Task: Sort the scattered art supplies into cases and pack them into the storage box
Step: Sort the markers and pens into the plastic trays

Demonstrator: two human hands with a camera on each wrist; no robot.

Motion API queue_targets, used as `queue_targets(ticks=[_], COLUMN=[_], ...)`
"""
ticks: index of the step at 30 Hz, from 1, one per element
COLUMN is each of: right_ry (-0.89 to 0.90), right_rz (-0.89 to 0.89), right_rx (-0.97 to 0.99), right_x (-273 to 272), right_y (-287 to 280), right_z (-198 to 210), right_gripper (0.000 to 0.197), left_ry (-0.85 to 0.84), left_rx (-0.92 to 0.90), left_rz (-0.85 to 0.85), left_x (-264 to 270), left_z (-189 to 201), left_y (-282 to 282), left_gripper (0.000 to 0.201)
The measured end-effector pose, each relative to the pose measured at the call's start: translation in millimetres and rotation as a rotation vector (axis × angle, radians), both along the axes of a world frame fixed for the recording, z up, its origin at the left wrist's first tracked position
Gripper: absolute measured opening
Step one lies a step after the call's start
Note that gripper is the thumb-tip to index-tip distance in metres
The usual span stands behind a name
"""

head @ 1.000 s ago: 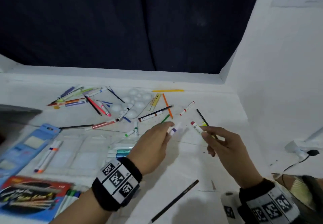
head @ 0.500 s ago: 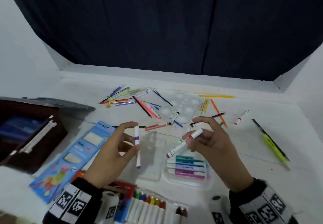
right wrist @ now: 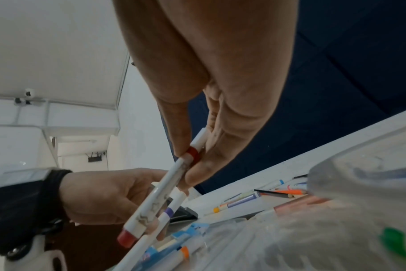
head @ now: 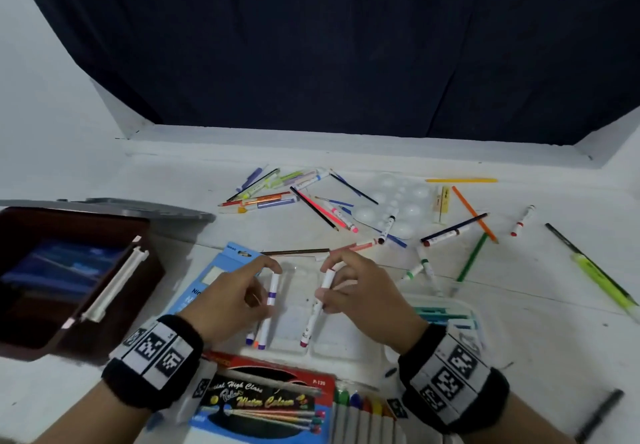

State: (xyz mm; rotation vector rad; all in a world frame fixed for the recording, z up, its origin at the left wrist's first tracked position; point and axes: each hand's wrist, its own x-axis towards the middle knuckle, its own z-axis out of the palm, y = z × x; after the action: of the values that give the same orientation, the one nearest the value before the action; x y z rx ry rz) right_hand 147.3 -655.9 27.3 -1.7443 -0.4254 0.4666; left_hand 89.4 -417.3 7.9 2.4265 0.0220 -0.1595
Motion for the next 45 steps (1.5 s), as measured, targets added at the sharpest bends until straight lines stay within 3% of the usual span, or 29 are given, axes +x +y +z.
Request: queue_targets(ticks=[14,25,28,31,45], right_ry=[0.028,-0.352,-0.479,-0.544,-0.465], right_rz=[0.121,0.226,0.327,0.369,0.281], right_rx=[-0.278,-0.606,-0.83,-0.931,-0.919], right_x=[24.9,11.2,1.6,-6.4,-4.7], right_y=[65.5,73.5,77.7,81.1,93.5], right_z=[-22.5,-17.5,-13.6,-12.7,-22.2], right_gripper=[0.03,0.022,0.031,0.048,0.065], left_ry=[0.112,0.163,0.178,0.168,0.156], left_rx=[0.193,0.495,0.558,0.615,0.648], left_rz=[-0.089,-0.263,-0.249,-0.245,-0.213], left_x=[24.8,27.8,28.7,28.1,29.7], left_z=[-0.9,0.6,0.6,1.9,3.8], left_y=[15.5,11.1,9.4,8.2,6.1], left_gripper=[0.061,0.084,0.086,0.086,0.079])
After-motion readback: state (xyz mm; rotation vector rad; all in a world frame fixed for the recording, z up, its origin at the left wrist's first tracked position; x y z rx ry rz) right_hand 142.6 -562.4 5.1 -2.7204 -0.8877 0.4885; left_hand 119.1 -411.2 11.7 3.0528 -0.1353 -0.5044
